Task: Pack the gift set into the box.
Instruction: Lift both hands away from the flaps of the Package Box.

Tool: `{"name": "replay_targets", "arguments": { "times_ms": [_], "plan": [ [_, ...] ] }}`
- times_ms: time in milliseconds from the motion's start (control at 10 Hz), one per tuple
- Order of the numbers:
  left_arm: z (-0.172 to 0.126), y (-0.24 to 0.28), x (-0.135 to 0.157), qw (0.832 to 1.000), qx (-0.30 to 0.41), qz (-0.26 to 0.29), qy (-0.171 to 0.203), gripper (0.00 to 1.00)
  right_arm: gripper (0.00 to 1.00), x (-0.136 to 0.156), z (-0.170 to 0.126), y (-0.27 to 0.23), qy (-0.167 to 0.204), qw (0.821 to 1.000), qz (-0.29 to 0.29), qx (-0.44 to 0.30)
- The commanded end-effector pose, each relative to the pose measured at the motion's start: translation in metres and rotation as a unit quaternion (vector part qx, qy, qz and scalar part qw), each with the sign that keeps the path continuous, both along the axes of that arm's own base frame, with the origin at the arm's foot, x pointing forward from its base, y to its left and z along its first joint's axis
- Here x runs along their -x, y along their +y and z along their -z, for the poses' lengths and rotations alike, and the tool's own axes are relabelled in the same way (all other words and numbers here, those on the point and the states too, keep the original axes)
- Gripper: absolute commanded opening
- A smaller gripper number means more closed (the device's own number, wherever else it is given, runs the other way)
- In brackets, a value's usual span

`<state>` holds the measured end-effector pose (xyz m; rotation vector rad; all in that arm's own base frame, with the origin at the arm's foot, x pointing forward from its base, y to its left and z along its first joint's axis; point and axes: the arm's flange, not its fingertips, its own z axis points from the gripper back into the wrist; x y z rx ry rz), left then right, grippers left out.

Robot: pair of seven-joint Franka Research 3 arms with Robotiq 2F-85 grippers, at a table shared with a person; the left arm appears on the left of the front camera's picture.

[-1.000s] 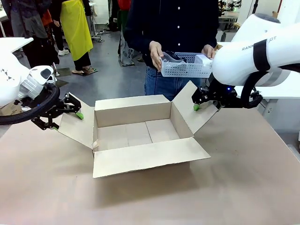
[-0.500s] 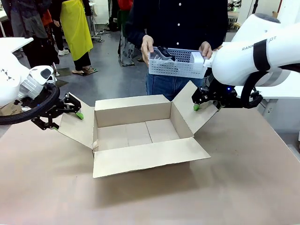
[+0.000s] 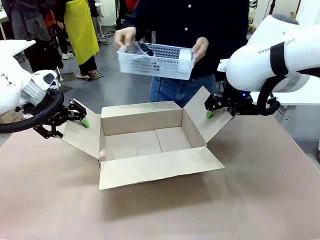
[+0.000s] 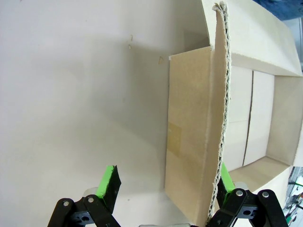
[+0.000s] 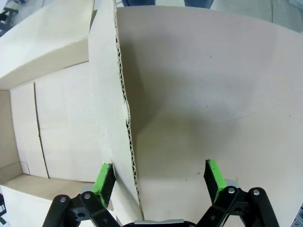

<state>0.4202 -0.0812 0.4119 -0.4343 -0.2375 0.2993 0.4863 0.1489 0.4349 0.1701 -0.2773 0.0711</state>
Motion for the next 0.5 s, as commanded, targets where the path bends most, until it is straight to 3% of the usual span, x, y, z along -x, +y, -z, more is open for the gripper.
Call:
{"name": "replay_targets", "arguments": {
  "times_ms": [0,400],
  "plan": [
    [-0.0007,-0.0015,0.0005,1.000,-0.007,-0.006,0.006,1.00,1.00,-0.0014,-0.0035,0.0001,0.001,1.000,0.008,0.012],
    [-0.0007,-0.0015,0.0005,1.000,-0.007,-0.006,0.006,1.00,1.00,-0.0014,-0.0035,0.0001,0.001,1.000,0.008,0.012]
  ]
}}
